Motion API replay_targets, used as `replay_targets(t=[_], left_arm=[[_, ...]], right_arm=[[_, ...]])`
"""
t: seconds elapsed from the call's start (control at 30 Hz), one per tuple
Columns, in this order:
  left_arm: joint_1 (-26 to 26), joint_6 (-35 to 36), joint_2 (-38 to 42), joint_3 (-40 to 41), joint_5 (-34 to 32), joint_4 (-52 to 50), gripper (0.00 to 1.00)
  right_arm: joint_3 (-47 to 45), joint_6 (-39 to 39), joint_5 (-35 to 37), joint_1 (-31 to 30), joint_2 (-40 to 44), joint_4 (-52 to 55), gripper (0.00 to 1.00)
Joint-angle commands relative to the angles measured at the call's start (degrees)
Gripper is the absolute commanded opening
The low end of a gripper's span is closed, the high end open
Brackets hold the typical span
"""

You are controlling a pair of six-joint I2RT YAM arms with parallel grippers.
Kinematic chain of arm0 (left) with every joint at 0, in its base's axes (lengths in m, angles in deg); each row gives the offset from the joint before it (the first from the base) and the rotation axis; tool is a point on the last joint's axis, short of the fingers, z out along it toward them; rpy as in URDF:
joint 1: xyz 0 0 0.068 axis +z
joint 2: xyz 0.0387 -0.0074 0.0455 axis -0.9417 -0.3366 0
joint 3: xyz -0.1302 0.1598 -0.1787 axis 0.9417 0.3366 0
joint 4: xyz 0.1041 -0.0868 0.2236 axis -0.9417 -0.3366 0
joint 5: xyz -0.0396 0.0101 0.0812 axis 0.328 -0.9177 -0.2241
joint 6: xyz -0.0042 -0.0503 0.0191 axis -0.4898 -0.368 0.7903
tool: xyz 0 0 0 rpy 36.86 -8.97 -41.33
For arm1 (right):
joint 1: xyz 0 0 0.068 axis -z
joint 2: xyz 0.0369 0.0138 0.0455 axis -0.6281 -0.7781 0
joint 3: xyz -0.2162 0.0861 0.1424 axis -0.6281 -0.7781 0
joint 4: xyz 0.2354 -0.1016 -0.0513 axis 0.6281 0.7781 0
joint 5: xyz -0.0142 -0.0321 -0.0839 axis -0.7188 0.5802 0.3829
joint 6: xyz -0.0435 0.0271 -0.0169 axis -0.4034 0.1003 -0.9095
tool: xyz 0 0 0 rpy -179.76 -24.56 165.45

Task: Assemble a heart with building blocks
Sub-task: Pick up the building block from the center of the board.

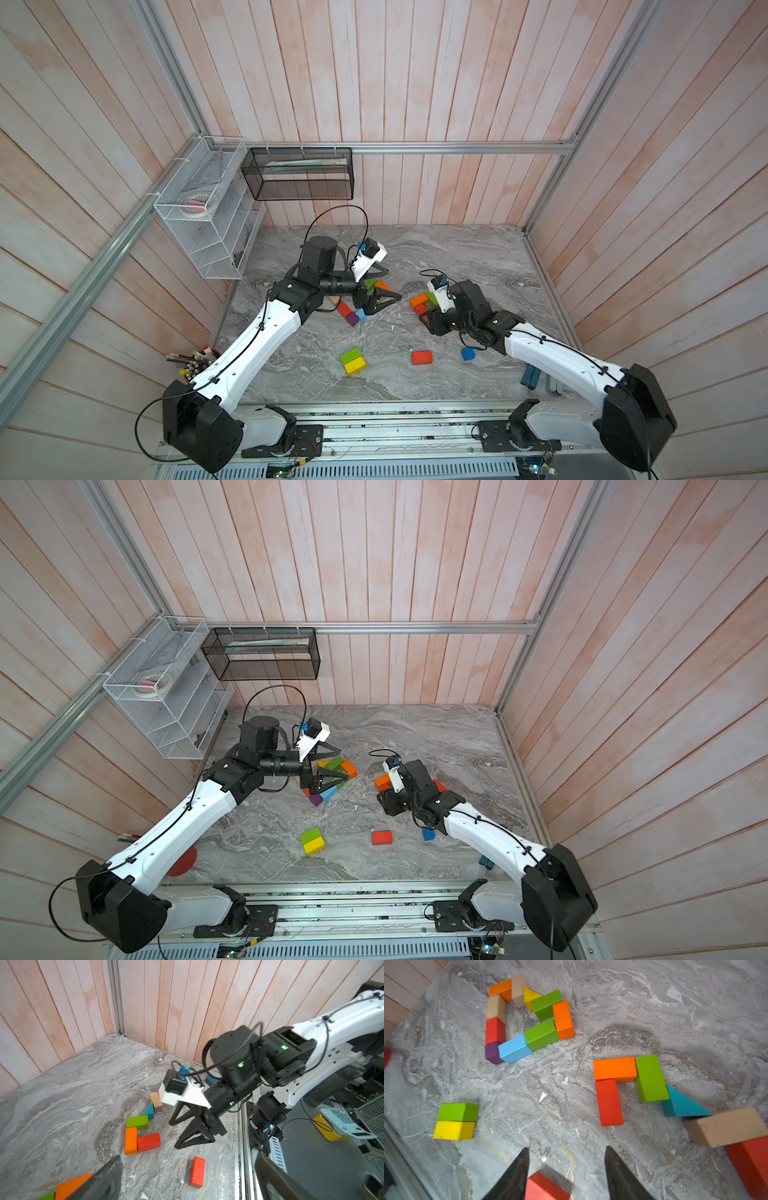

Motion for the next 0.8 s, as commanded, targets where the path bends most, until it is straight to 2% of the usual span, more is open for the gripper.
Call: replay_targets(t=[0.0,0.07,0.17,0.37,0.57,0.77], left_arm=[[-0.6,-6.1,2.0,2.6,-1.1,2.4,1.0],[-1.0,-6.6,2.3,3.8,-1.3,0.5,1.0],[-2.4,-7.3,1.7,4.5,-5.2,-2.7,1.0],[-5.7,-9.0,0.0,6.6,-8.1,-3.5,1.0],[-10.3,-2.3,-5.6,4.5,-13.6,-9.5,1.0],[-11.9,-1.7,-9.2,5.7,-16.9,-10.0,1.0]], right_arm=[[-1.7,5.9,1.8,-2.5,5.7,5.3,0.59],[-2.9,8.0,2.2,-4.1,10.0,6.9,0.6],[-3.5,11.1,2.2,-5.4,15.4,9.6,0.63],[-2.7,16.9,5.4,-9.8,23.2,16.0,0.66],[-2.9,21.0,7.9,-12.4,28.3,24.0,0.7],[-3.1,20.7,8.1,-12.4,34.1,28.6,0.72]])
